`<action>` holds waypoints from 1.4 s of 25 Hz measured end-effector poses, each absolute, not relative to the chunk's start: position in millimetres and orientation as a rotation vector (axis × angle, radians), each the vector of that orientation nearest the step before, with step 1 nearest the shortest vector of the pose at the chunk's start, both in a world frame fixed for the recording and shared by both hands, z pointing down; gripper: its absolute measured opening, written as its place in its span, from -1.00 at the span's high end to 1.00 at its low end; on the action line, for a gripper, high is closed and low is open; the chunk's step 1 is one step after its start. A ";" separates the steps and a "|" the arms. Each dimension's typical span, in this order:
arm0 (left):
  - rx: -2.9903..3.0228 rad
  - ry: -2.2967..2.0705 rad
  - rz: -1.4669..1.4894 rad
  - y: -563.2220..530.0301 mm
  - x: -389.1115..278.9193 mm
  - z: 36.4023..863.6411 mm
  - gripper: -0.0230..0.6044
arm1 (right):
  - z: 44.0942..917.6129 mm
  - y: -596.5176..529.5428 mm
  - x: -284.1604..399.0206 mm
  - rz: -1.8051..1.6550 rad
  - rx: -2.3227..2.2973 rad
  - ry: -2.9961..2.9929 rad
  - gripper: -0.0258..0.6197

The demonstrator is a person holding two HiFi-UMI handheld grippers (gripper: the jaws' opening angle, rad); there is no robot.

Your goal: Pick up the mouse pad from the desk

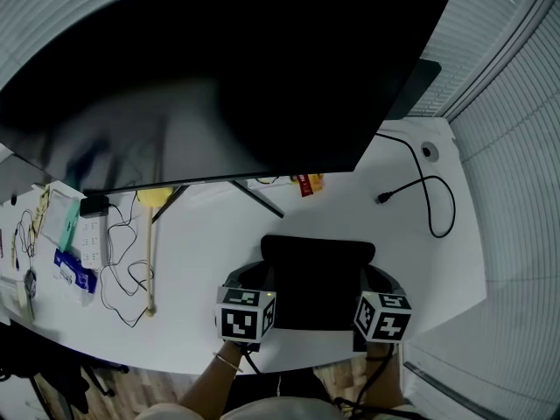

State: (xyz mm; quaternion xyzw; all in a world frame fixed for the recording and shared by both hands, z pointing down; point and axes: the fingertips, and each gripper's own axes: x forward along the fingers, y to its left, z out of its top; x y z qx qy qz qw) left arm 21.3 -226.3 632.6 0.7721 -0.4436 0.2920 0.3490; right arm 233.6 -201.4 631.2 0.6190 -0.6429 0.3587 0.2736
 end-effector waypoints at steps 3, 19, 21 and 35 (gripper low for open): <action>2.021 -1.150 0.752 -224.4 21.9 627.7 0.79 | 624.8 -199.7 231.9 0.965 1.674 -1.741 0.76; 2.172 -1.180 0.657 -221.9 35.7 564.6 0.79 | 560.4 -184.4 240.0 0.886 1.801 -1.815 0.76; 2.197 -1.193 0.633 -223.2 38.1 552.3 0.79 | 548.7 -183.7 242.8 0.862 1.820 -1.832 0.76; 2.409 -1.275 0.446 -230.4 57.9 441.1 0.79 | 436.7 -183.4 261.3 0.628 1.962 -1.962 0.76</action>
